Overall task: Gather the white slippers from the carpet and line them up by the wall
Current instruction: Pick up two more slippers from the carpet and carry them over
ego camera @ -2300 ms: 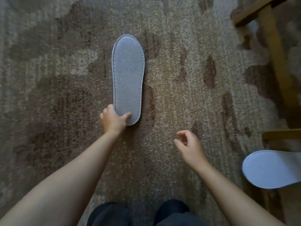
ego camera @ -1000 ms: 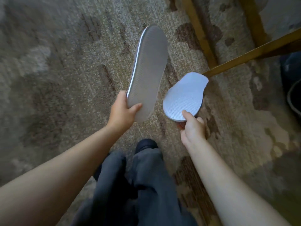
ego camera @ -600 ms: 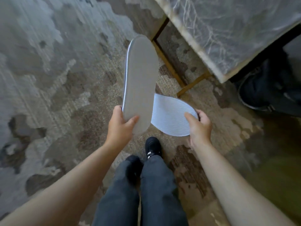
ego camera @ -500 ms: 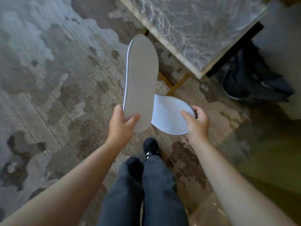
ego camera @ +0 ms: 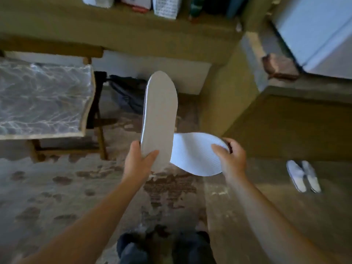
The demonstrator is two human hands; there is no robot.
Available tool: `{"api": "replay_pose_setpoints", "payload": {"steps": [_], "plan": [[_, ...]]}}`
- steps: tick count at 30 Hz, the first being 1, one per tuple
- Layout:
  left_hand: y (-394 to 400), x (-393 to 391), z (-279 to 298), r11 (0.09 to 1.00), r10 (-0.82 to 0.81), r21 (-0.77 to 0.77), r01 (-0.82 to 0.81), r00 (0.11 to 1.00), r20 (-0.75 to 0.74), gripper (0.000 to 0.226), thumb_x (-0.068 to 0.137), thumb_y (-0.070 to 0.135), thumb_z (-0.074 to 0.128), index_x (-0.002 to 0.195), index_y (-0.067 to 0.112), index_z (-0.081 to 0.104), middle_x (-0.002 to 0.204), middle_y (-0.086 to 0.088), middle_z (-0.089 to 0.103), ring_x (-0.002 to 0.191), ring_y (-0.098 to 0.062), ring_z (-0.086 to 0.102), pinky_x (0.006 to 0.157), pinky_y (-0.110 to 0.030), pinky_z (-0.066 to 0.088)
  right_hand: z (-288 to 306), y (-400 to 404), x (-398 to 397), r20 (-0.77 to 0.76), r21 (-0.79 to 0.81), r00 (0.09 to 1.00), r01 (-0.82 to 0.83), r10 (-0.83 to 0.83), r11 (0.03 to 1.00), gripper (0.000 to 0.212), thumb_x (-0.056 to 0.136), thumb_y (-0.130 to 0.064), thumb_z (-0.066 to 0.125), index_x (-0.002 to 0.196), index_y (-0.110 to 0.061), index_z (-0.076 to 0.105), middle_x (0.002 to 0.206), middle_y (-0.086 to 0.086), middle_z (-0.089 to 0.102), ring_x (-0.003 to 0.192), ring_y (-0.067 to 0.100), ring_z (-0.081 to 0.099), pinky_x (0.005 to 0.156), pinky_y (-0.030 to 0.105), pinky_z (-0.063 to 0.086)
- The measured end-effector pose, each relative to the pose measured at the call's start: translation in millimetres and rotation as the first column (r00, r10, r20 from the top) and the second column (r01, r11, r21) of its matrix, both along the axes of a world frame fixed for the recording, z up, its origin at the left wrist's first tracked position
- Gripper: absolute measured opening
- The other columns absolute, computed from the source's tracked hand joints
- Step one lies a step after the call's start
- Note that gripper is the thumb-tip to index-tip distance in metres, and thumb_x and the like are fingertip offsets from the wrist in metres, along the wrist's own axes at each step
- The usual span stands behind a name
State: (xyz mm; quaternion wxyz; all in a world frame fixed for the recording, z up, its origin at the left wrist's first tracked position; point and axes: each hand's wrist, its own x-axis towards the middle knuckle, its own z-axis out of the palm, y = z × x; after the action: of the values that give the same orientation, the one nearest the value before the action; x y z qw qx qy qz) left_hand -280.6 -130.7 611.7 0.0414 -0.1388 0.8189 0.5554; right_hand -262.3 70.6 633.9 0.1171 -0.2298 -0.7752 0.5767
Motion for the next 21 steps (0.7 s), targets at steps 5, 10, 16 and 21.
{"api": "replay_pose_setpoints", "payload": {"steps": [5,10,16,21], "plan": [[167,17,15,0.956,-0.295,-0.005,0.295,0.955,-0.030,0.043,0.079,0.018,0.060,0.116,0.008,0.039,0.108,-0.007,0.051,0.093,-0.023,0.049,0.072,-0.035,0.043,26,149,73,-0.044,-0.027,0.954,0.296,-0.297,0.955,0.014,0.075,-0.009,0.063,0.086,-0.016,0.058,0.076,-0.010,0.057,0.069,0.003,0.052,0.050,0.006,0.041],[328,68,28,0.819,-0.568,0.035,0.572,0.819,-0.082,0.035,0.078,0.011,0.061,0.107,0.003,0.043,0.095,-0.005,0.046,0.083,-0.019,0.044,0.066,-0.025,0.033,46,278,172,-0.074,-0.043,0.796,0.600,-0.601,0.799,0.019,0.076,-0.009,0.062,0.095,-0.008,0.062,0.083,-0.001,0.062,0.073,0.012,0.055,0.058,0.016,0.046],[485,129,40,0.511,-0.846,0.093,0.854,0.519,-0.123,0.023,0.080,0.010,0.059,0.095,0.009,0.042,0.079,0.005,0.044,0.069,-0.007,0.044,0.049,-0.008,0.042,50,383,280,-0.138,-0.078,0.470,0.872,-0.872,0.483,0.017,0.074,-0.004,0.064,0.088,-0.013,0.059,0.073,-0.009,0.056,0.063,0.003,0.050,0.048,0.004,0.041],[608,161,36,0.279,-0.950,0.165,0.946,0.297,-0.097,0.026,0.081,0.012,0.058,0.098,0.015,0.039,0.094,0.001,0.047,0.089,-0.017,0.049,0.070,-0.027,0.042,42,461,333,-0.122,-0.109,0.262,0.955,-0.957,0.275,0.014,0.076,-0.005,0.062,0.084,-0.015,0.057,0.074,-0.007,0.056,0.065,0.004,0.051,0.049,0.004,0.042]]}}
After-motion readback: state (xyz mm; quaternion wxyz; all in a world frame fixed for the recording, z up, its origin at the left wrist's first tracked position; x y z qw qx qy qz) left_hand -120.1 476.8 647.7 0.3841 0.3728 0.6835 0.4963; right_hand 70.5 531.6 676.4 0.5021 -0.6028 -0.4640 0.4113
